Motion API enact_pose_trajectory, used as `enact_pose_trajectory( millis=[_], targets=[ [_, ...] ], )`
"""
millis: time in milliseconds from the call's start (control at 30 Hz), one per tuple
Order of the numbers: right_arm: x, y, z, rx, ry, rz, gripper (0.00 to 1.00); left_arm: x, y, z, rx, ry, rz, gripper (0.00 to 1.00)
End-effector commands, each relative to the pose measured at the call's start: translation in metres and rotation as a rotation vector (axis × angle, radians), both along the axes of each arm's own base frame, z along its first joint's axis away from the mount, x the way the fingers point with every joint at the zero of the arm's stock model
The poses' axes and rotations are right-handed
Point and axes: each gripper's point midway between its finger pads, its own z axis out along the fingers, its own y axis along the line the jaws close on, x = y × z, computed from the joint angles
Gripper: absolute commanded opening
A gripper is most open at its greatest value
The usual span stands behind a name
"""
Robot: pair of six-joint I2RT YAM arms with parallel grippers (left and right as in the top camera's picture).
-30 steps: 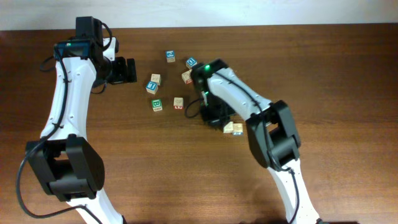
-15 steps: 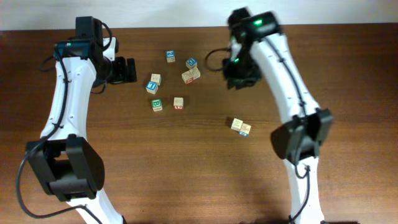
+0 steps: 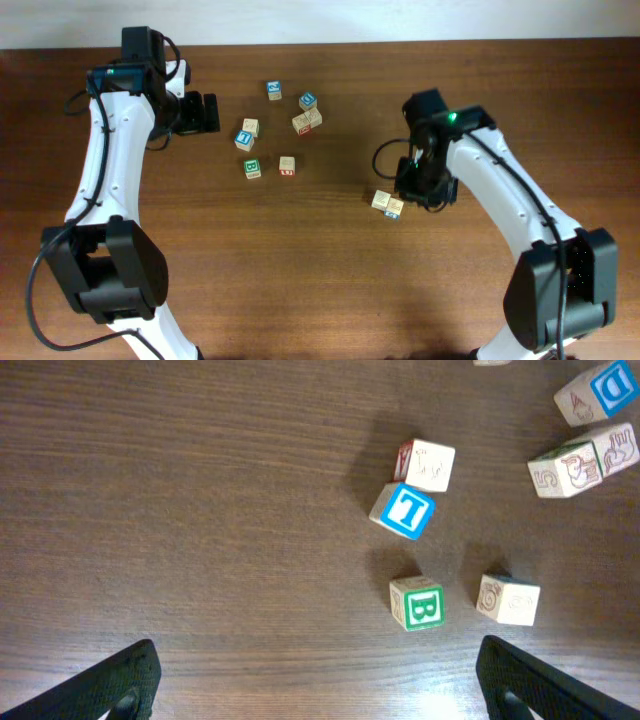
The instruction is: Rotate 5 blocks
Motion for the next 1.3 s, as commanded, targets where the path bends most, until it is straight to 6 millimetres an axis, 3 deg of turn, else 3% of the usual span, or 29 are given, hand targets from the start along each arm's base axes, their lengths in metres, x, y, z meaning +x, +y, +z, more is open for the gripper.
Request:
enact_pose_trajectory(
  millis=[0,100,167,333,500,633,900,967,1000,1067,1100,1267],
  targets=[
    [-0.011,-0.009,-0.029,-0.042,0.001,-0.053,0.25,0.003,0.001,0.001,-0.001,-0.004,0.013,0.99],
    [-0.012,-0.009,-0.061,-0.031,-0.030,-0.054,0.25,0.003,0.001,0.001,-0.001,-0.004,0.013,0.99],
    [-0.001,-0.006,-0.074,-0.011,-0.101,-0.025,0.25,0.003,0.001,0.001,-0.001,-0.004,0.013,0.99],
    [0.020,0.001,-0.072,0.019,-0.194,0.019,0.25,0.003,0.001,0.001,-0.001,-0.004,0.013,0.99],
    [0.034,0.025,-0.081,0.130,-0.240,0.177,0.29,0.003,0.001,0.001,-0.001,-0.004,0.013,0.99],
    [0.043,0.043,-0.075,0.206,-0.307,0.337,0.33,0.003,0.001,0.001,-0.001,-0.004,0.013,0.99],
    [0.052,0.050,-0.068,0.237,-0.347,0.357,0.36,0.003,0.001,0.001,-0.001,-0.004,0.013,0.99],
    [0.060,0.052,-0.048,0.240,-0.329,0.311,0.36,0.003,0.001,0.001,-0.001,-0.004,0.013,0.99],
    [0.066,0.052,-0.028,0.237,-0.313,0.266,0.36,0.003,0.001,0.001,-0.001,-0.004,0.013,0.99],
    [0.062,0.051,-0.013,0.236,-0.258,0.202,0.37,0.003,0.001,0.001,-0.001,-0.004,0.013,0.99],
    [0.048,0.048,-0.014,0.230,-0.193,0.170,0.36,0.003,0.001,0.001,-0.001,-0.004,0.013,0.99],
    [0.004,0.058,-0.039,0.147,-0.068,0.255,0.26,0.003,0.001,0.001,-0.001,-0.004,0.013,0.99]
  ],
)
